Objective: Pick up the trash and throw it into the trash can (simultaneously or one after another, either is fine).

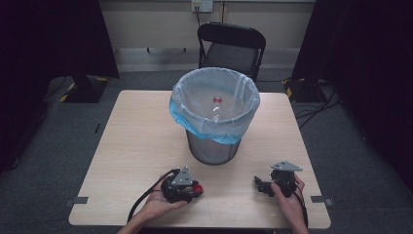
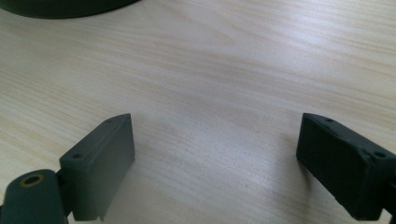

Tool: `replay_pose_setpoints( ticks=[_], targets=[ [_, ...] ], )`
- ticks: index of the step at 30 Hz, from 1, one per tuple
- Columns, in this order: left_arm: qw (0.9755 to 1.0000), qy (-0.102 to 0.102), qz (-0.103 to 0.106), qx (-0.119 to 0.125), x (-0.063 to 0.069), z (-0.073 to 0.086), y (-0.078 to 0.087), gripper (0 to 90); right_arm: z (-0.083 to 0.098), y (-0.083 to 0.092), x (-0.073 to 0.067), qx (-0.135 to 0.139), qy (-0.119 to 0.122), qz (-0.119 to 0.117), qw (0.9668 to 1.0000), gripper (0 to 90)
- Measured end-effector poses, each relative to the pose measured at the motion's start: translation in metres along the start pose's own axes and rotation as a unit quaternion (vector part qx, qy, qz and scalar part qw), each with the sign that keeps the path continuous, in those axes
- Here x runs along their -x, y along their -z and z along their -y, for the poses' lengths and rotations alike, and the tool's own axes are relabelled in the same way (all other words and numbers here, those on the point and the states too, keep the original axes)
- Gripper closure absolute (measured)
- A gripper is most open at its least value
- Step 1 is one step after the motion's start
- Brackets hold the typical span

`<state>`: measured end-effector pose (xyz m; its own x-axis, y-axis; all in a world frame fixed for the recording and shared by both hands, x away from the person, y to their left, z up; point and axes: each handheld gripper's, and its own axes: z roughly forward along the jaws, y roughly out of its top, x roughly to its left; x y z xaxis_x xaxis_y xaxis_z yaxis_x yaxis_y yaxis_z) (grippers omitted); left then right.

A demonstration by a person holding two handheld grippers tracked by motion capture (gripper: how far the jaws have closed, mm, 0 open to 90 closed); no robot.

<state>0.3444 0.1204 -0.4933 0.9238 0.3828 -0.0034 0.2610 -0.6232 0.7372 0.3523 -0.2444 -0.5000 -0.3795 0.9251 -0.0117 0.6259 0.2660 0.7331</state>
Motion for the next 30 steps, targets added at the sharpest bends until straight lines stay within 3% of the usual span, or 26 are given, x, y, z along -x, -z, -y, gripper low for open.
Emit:
replay_pose_setpoints(
  ticks=[11,14,17,22,30],
  targets=[
    [0.9992,0.033,0.017,0.013,-0.005,0.002,0.000,59.1,0.000,0.000,0.000,0.000,0.000,0.000,1.0000,10.7],
    [0.9985,0.046,0.023,0.017,-0.007,0.002,0.002,59.2,0.000,0.000,0.000,0.000,0.000,0.000,1.0000,10.7],
    [0.9967,0.064,0.033,0.037,-0.012,0.002,0.007,59.1,0.000,0.000,0.000,0.000,0.000,0.000,1.0000,10.7],
    [0.9959,0.073,0.030,0.044,-0.016,0.001,0.012,59.1,0.000,0.000,0.000,0.000,0.000,0.000,1.0000,10.7],
    [0.9927,0.079,0.041,0.082,-0.017,-0.003,0.024,59.1,0.000,0.000,0.000,0.000,0.000,0.000,1.0000,10.7]
  ],
)
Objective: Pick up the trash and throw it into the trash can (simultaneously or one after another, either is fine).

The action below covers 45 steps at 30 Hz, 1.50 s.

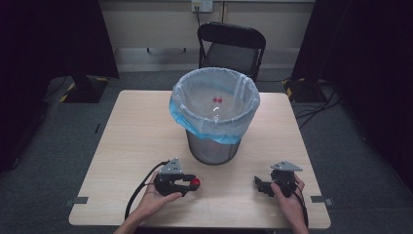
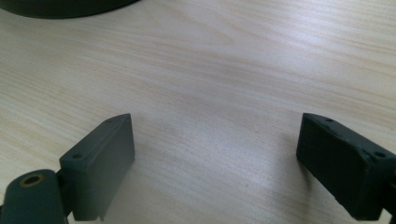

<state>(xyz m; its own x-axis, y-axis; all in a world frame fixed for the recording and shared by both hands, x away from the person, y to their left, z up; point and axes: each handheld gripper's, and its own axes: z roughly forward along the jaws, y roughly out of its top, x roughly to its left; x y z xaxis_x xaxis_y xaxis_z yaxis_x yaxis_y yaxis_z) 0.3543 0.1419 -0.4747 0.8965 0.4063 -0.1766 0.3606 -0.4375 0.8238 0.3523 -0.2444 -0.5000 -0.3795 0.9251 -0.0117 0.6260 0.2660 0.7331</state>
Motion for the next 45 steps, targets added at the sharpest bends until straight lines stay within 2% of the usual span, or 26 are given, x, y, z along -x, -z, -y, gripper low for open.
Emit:
replay_pose_setpoints(
  ticks=[6,10,11,19,26,27,31,40,41,45],
  targets=[
    [0.9997,-0.001,0.005,0.025,0.003,-0.008,0.009,59.1,0.000,0.000,0.000,0.000,0.000,0.000,1.0000,10.7],
    [0.9994,-0.002,0.006,0.034,0.004,-0.011,0.014,59.1,0.000,0.000,0.000,0.000,0.000,0.000,1.0000,10.8],
    [0.9989,0.002,0.009,0.045,0.004,-0.013,0.018,59.2,0.000,0.000,0.000,0.000,0.000,0.000,1.0000,10.7],
    [0.9973,0.012,0.023,0.068,0.006,-0.018,0.027,59.1,0.000,0.000,0.000,0.000,0.000,0.000,1.0000,10.7],
    [0.9965,0.009,0.023,0.079,0.005,-0.022,0.034,59.2,0.000,0.000,0.000,0.000,0.000,0.000,1.0000,10.7],
    [0.9961,0.014,0.025,0.083,0.006,-0.024,0.035,59.1,0.000,0.000,0.000,0.000,0.000,0.000,1.0000,10.7],
    [0.9962,0.004,0.032,0.081,0.012,-0.028,0.038,59.2,0.000,0.000,0.000,0.000,0.000,0.000,1.0000,10.8],
    [0.9945,0.001,0.037,0.098,0.015,-0.037,0.044,59.1,0.000,0.000,0.000,0.000,0.000,0.000,1.0000,10.7],
    [0.9936,0.002,0.040,0.105,0.017,-0.039,0.045,59.2,0.000,0.000,0.000,0.000,0.000,0.000,1.0000,10.7],
    [0.9933,-0.007,0.040,0.108,0.021,-0.045,0.049,59.2,0.000,0.000,0.000,0.000,0.000,0.000,1.0000,10.7]
  ],
)
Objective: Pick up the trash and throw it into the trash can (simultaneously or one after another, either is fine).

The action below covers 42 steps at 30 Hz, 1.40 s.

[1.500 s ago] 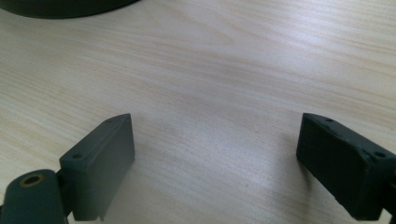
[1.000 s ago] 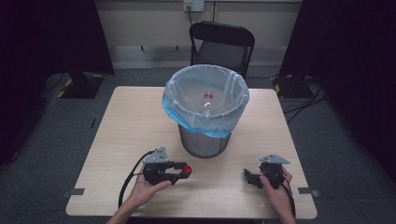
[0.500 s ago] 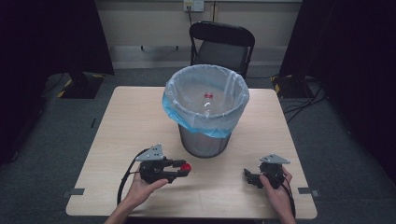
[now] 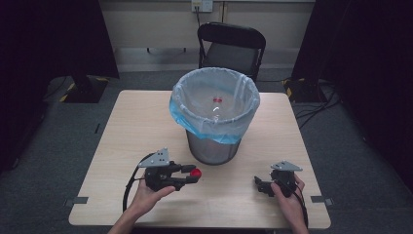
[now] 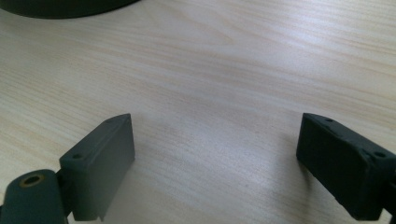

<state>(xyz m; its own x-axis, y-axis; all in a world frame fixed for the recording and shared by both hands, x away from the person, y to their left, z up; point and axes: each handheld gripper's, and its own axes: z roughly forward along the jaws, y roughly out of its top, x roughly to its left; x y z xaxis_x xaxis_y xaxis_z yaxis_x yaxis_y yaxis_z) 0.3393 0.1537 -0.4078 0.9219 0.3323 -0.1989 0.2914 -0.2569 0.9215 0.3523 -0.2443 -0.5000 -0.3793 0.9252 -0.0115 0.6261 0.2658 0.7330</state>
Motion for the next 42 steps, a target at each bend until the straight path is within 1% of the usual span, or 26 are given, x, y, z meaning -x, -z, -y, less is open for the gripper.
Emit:
replay_pose_setpoints(
  ticks=[2,3,6,13,14,17,18,19,24,27,28,34,38,40,41,42],
  targets=[
    [1.0000,0.000,0.001,0.002,0.001,-0.002,0.001,59.2,0.000,0.000,0.000,0.000,0.000,0.000,1.0000,10.7],
    [1.0000,-0.004,0.000,0.003,0.002,-0.004,0.002,59.2,0.000,0.000,0.000,0.000,0.000,0.000,1.0000,10.7],
    [0.9999,-0.008,0.008,0.009,0.003,-0.011,0.005,59.2,0.000,0.000,0.000,0.000,0.000,0.000,1.0000,10.7],
    [0.9997,-0.009,0.014,0.019,0.004,-0.020,0.008,59.2,0.000,0.000,0.000,0.000,0.000,0.000,1.0000,10.7],
    [0.9996,-0.012,0.014,0.023,0.004,-0.024,0.009,59.2,0.000,0.000,0.000,0.000,0.000,0.000,1.0000,10.7],
    [0.9994,-0.013,0.017,0.028,0.005,-0.029,0.010,59.2,0.000,0.000,0.000,0.000,0.000,0.000,1.0000,10.7],
    [0.9993,-0.016,0.017,0.029,0.006,-0.030,0.010,59.2,0.000,0.000,0.000,0.000,0.000,0.000,1.0000,10.7],
    [0.9991,-0.024,0.018,0.029,0.008,-0.035,0.011,59.2,0.000,0.000,0.000,0.000,0.000,0.000,1.0000,10.7],
    [0.9987,-0.031,0.020,0.035,0.011,-0.043,0.012,59.2,0.000,0.000,0.000,0.000,0.000,0.000,1.0000,10.7],
    [0.9984,-0.030,0.022,0.043,0.011,-0.048,0.013,59.2,0.000,0.000,0.000,0.000,0.000,0.000,1.0000,10.7],
    [0.9979,-0.028,0.026,0.053,0.009,-0.050,0.014,59.2,0.000,0.000,0.000,0.000,0.000,0.000,1.0000,10.7],
    [0.9970,-0.030,0.030,0.065,0.010,-0.058,0.016,59.3,0.000,0.000,0.000,0.000,0.000,0.000,1.0000,10.7],
    [0.9958,-0.038,0.031,0.078,0.012,-0.068,0.019,59.2,0.000,0.000,0.000,0.000,0.000,0.000,1.0000,10.7],
    [0.9955,-0.038,0.032,0.081,0.012,-0.071,0.021,59.3,0.000,0.000,0.000,0.000,0.000,0.000,1.0000,10.7],
    [0.9955,-0.038,0.032,0.081,0.012,-0.071,0.021,59.3,0.000,0.000,0.000,0.000,0.000,0.000,1.0000,10.7],
    [0.9950,-0.041,0.030,0.086,0.012,-0.074,0.023,59.2,0.000,0.000,0.000,0.000,0.000,0.000,1.0000,10.7]
  ],
)
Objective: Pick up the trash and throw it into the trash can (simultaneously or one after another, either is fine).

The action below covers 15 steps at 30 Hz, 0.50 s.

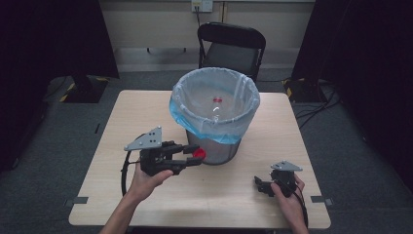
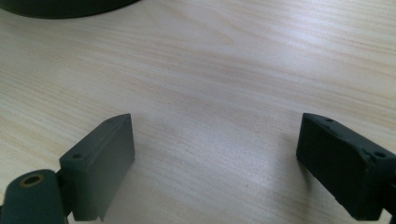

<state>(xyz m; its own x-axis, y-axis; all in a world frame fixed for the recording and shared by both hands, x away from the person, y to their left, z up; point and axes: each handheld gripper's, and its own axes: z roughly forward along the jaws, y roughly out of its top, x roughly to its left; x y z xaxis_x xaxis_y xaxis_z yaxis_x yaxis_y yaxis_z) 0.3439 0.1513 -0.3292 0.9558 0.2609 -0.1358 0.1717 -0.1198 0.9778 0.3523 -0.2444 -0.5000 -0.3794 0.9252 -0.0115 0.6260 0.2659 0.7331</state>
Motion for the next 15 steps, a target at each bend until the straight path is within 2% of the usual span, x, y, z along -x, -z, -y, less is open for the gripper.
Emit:
replay_pose_setpoints(
  ticks=[5,12,15],
  targets=[
    [0.9998,-0.002,-0.009,0.018,-0.003,-0.011,0.005,59.2,0.000,0.000,0.000,0.000,0.000,0.000,1.0000,10.7],
    [0.9993,-0.012,-0.009,0.034,-0.005,-0.029,0.010,59.3,0.000,0.000,0.000,0.000,0.000,0.000,1.0000,10.7],
    [0.9991,-0.009,-0.004,0.041,-0.006,-0.034,0.010,59.3,0.000,0.000,0.000,0.000,0.000,0.000,1.0000,10.7]
  ],
)
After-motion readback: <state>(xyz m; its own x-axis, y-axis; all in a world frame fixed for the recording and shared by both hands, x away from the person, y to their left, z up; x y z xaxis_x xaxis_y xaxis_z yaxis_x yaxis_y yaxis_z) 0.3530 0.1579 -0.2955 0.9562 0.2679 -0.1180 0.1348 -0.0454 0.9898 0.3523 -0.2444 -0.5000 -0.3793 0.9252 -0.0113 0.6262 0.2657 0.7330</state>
